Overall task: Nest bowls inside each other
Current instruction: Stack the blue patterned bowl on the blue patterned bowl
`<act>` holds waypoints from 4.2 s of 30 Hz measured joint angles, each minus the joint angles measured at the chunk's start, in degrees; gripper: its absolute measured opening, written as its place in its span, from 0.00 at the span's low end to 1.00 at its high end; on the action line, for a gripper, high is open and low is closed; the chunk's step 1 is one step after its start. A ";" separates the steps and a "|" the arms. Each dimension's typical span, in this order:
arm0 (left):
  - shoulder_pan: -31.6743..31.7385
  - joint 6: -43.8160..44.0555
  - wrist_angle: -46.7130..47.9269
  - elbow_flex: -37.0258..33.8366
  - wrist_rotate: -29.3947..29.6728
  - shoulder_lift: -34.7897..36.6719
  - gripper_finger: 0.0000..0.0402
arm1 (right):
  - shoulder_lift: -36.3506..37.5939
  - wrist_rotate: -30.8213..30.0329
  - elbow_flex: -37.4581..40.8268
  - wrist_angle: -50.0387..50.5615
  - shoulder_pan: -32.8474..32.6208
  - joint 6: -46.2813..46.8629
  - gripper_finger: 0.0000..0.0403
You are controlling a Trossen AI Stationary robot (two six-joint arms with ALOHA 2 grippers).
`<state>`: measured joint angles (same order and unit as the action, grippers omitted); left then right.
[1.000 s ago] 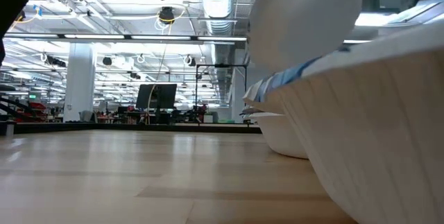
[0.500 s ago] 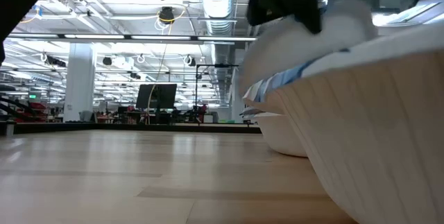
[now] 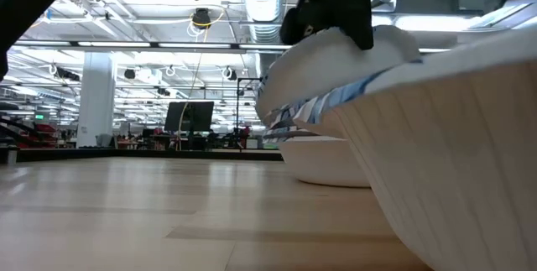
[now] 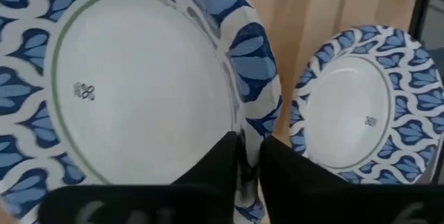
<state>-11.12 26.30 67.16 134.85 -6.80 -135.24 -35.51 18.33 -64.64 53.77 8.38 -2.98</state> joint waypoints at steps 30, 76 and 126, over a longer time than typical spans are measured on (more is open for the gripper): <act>6.52 2.75 -9.26 0.13 -1.19 7.98 0.30 | -0.11 1.24 0.07 10.50 -0.24 6.83 0.29; 6.19 -9.53 15.61 0.15 25.39 29.66 0.30 | -36.92 1.36 13.22 -26.26 -33.58 34.97 0.29; 5.95 -13.57 3.63 0.15 25.02 29.66 0.30 | -59.41 -9.07 13.27 -40.56 -41.08 50.10 0.32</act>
<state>-5.17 12.73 70.78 135.00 18.22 -105.58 -94.91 9.26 -51.37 13.21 -32.70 47.12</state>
